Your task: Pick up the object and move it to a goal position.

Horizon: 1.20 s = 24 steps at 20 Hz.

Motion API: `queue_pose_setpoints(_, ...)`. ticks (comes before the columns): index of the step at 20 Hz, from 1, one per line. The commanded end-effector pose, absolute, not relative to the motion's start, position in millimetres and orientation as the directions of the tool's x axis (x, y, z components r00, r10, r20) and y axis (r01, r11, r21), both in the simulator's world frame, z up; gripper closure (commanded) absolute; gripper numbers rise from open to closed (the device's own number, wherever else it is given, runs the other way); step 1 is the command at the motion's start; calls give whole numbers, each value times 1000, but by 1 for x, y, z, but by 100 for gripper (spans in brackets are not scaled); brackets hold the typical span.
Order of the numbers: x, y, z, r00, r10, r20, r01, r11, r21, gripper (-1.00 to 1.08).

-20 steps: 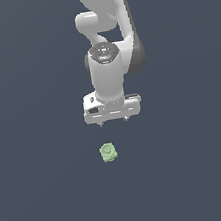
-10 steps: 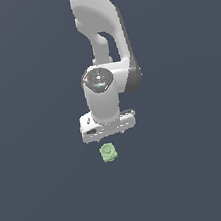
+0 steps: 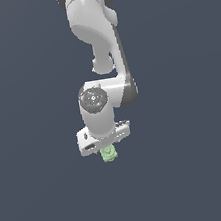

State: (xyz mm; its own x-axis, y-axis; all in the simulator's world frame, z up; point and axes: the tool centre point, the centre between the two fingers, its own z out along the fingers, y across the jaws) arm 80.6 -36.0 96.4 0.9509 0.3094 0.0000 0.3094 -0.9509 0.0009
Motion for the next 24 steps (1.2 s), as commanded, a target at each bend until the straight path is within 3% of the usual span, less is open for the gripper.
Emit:
queue_pose_setpoints(1,84,-38,92,947,322,0,322,-947,0,-92)
queue_pose_setpoints(23,84,-39,41,945,327,0,327,-945,0,-92)
queue_pose_setpoints(24,84,-39,41,945,327,0,327,-945,0,108)
